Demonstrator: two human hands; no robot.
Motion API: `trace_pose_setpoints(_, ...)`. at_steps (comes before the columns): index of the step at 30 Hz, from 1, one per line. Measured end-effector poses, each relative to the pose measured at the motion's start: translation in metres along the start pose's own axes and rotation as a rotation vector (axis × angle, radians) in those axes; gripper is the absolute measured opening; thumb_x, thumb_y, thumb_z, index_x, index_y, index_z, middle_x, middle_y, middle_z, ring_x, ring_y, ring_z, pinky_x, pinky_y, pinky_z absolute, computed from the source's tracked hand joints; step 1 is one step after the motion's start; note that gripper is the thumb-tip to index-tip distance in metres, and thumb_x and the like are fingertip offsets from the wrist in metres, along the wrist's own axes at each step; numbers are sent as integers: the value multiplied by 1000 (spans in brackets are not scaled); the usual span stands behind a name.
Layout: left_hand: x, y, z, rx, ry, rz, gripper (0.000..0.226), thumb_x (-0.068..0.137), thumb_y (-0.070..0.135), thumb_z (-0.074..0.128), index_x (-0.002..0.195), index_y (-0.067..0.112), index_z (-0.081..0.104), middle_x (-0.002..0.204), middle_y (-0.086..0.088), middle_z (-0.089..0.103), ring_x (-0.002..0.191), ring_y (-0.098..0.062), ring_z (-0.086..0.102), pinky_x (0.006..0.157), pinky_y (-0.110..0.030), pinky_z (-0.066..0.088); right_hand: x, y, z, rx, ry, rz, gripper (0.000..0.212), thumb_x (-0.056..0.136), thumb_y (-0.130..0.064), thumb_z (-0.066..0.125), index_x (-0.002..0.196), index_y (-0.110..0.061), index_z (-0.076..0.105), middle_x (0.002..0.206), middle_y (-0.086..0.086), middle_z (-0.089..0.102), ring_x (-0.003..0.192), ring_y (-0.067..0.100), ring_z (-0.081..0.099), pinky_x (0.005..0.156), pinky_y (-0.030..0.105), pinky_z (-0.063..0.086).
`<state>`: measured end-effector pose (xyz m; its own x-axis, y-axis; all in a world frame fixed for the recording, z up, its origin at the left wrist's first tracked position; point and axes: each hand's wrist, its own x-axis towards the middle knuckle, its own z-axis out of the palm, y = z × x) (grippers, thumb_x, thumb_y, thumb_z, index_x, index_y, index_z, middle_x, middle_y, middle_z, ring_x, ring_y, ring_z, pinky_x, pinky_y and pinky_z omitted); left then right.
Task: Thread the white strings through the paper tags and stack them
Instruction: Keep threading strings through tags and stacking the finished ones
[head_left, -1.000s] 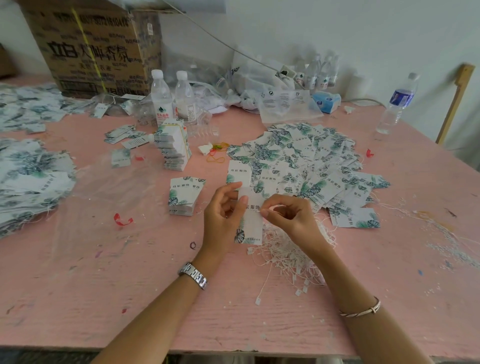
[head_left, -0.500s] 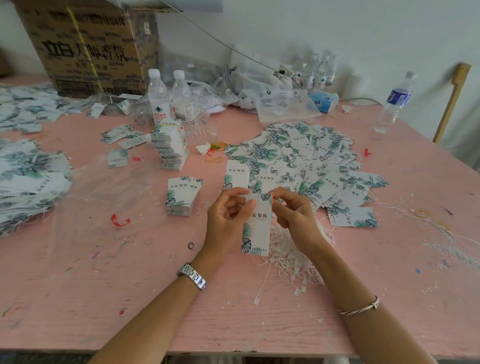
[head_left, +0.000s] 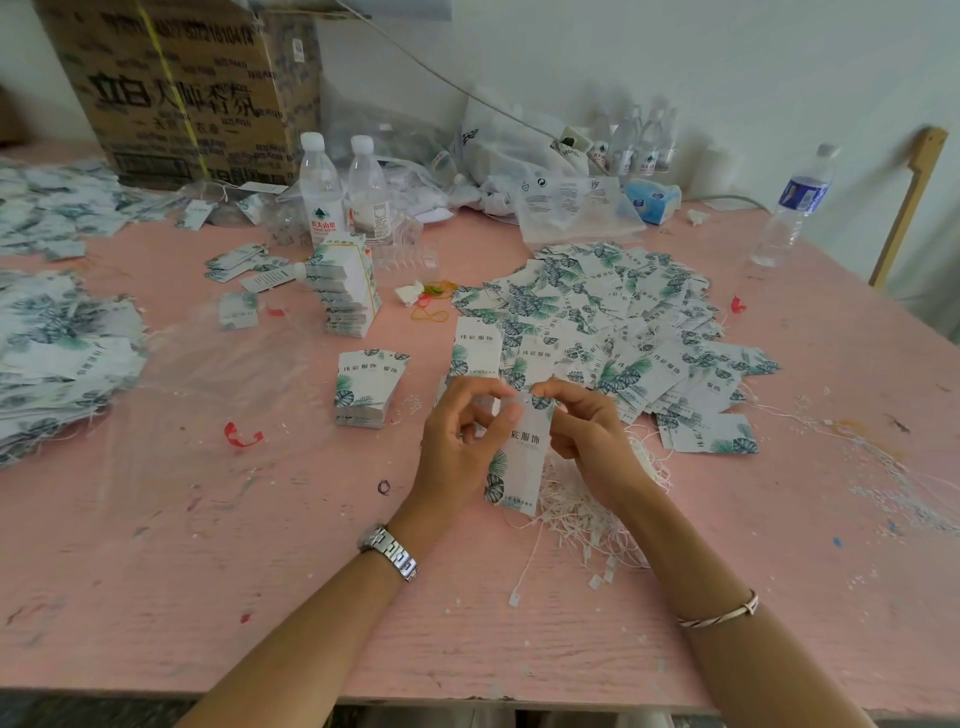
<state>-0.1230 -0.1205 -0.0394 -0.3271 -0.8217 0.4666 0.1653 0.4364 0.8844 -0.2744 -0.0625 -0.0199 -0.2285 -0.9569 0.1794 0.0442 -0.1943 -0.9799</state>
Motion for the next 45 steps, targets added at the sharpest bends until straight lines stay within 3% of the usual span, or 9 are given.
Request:
trace_pose_setpoints(7, -1, -2, -3, 212, 6, 196, 9, 88, 13, 77, 96, 12, 73, 111, -4, 60, 87, -10, 62, 74, -9, 40, 0, 2, -3, -24, -35, -24, 12, 74, -29, 71, 82, -22, 75, 55, -3, 45, 45, 9, 20, 45, 21, 17)
trace_pose_setpoints(11, -2, -1, -4, 245, 34, 165, 8, 87, 8, 76, 93, 12, 73, 112, -6, 57, 105, -9, 58, 86, -15, 44, 0, 2, -2, -48, -51, -34, 9, 79, -27, 73, 83, -19, 75, 61, -6, 56, 45, 7, 24, 44, 20, 19)
trace_pose_setpoints(19, -2, -4, -5, 280, 108, 113, 8, 86, 19, 77, 91, 14, 74, 109, 1, 53, 103, 4, 56, 88, -10, 43, 2, 4, -2, -45, -76, 56, 28, 97, -36, 55, 112, -15, 68, 66, 4, 21, 53, 11, 18, 47, 19, 21)
trace_pose_setpoints(24, -1, -5, -5, 280, 108, 115, 7, 86, 15, 78, 92, 13, 74, 108, 1, 54, 104, 3, 56, 89, -12, 44, 0, 2, -2, -93, -90, -14, 23, 94, -25, 63, 115, -17, 67, 80, -8, 46, 56, 13, 20, 48, 23, 20)
trace_pose_setpoints(32, -3, -1, -4, 271, 94, 110, 18, 85, 34, 70, 91, 18, 73, 107, 4, 53, 106, 0, 55, 93, -23, 48, 0, 2, -2, -140, -23, -35, 23, 94, -4, 62, 115, -13, 68, 90, -1, 46, 54, 7, 33, 47, 21, 22)
trace_pose_setpoints(35, -2, -2, -5, 275, 94, 115, 25, 85, 41, 67, 91, 17, 73, 107, 3, 53, 106, -5, 56, 93, -28, 50, -2, 0, 0, -128, -34, -79, 18, 95, -2, 61, 112, -7, 67, 83, -7, 52, 51, -1, 43, 50, 12, 35)
trace_pose_setpoints(37, -2, -4, -5, 277, 95, 112, 29, 85, 42, 67, 91, 14, 74, 107, 3, 53, 106, -8, 57, 93, -31, 51, -2, -2, 1, -174, -18, -111, 13, 95, -8, 65, 106, -6, 70, 75, -2, 56, 52, 12, 45, 54, 23, 41)
trace_pose_setpoints(41, -2, -4, -4, 288, 93, 116, 29, 85, 40, 66, 90, 12, 74, 107, 3, 53, 107, -12, 58, 94, -33, 51, -2, -2, 2, -322, 34, -178, 20, 88, -22, 69, 101, -8, 74, 62, -16, 38, 57, 9, 28, 58, 24, 25)
trace_pose_setpoints(45, -2, -5, -5, 302, 93, 131, 32, 85, 40, 65, 91, 10, 74, 107, 1, 53, 106, -10, 57, 93, -28, 50, -1, -1, 1, -326, 47, -146, 19, 88, -20, 70, 99, -4, 74, 60, -24, 43, 59, 12, 29, 58, 28, 28)
